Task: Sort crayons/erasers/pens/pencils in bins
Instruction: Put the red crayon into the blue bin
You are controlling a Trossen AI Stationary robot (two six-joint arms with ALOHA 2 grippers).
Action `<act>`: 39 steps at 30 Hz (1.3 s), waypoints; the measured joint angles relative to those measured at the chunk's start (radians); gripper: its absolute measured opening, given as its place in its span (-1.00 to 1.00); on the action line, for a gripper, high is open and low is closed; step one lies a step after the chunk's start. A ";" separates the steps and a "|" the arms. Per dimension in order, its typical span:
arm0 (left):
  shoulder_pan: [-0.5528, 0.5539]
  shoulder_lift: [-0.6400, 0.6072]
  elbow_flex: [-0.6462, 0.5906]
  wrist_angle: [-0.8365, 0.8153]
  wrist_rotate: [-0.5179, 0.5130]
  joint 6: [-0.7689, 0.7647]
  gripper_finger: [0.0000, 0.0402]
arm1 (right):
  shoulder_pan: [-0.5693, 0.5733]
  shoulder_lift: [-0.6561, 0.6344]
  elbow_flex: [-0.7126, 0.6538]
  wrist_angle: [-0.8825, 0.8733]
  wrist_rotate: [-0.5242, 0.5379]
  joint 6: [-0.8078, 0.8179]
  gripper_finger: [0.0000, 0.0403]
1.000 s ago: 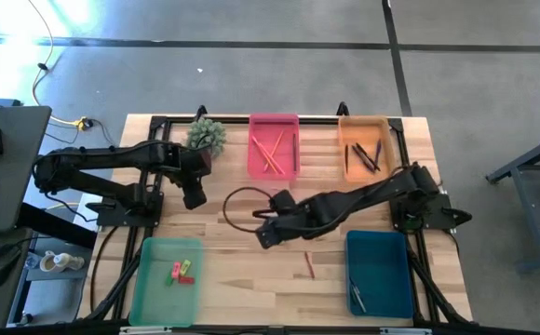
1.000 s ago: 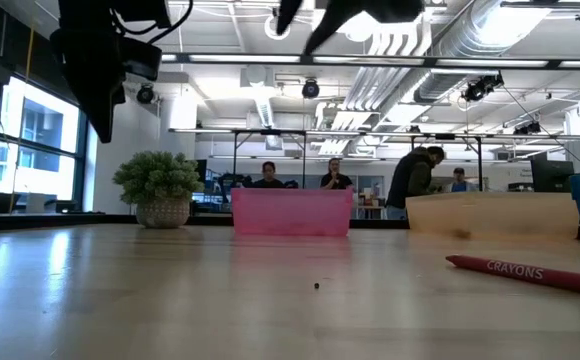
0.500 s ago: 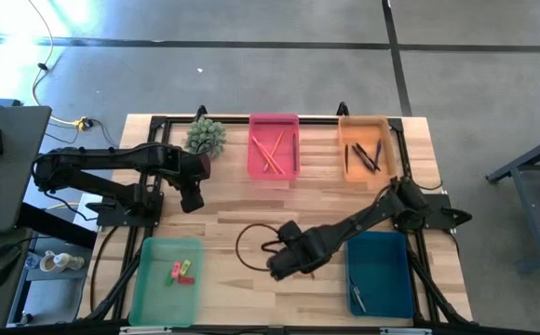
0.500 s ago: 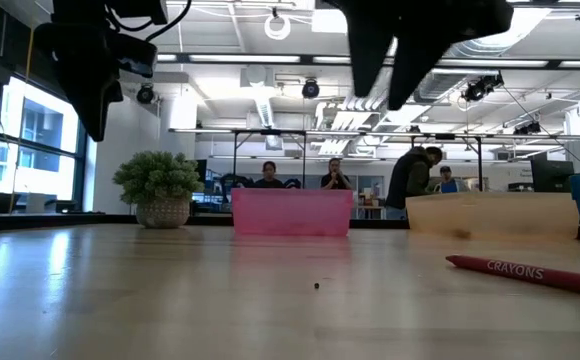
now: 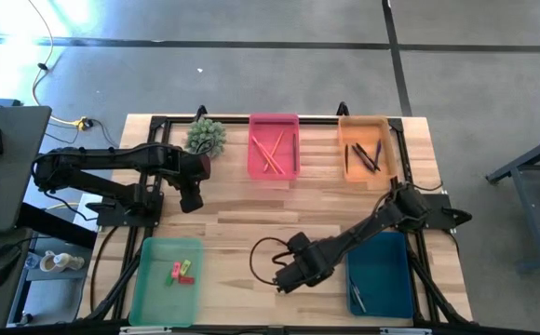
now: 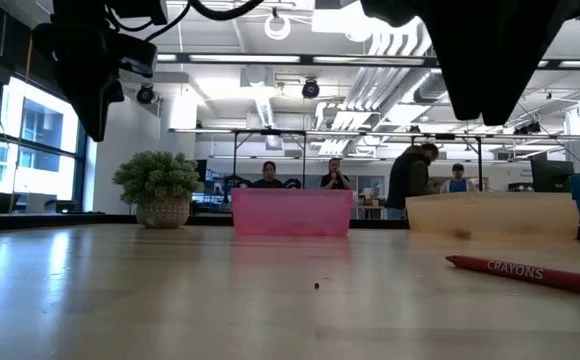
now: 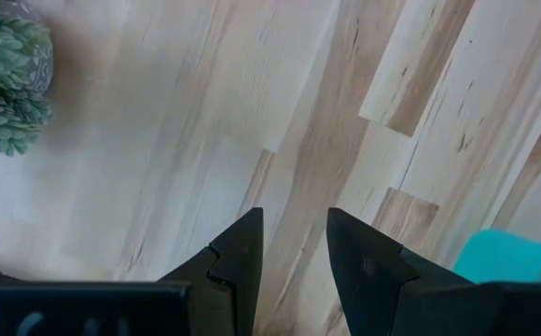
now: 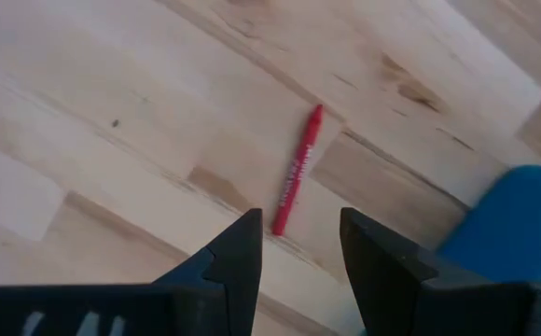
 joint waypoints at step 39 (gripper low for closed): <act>0.000 0.001 0.000 0.008 0.000 -0.030 -0.45 | -0.069 -0.006 -0.381 0.385 -0.179 0.086 -0.62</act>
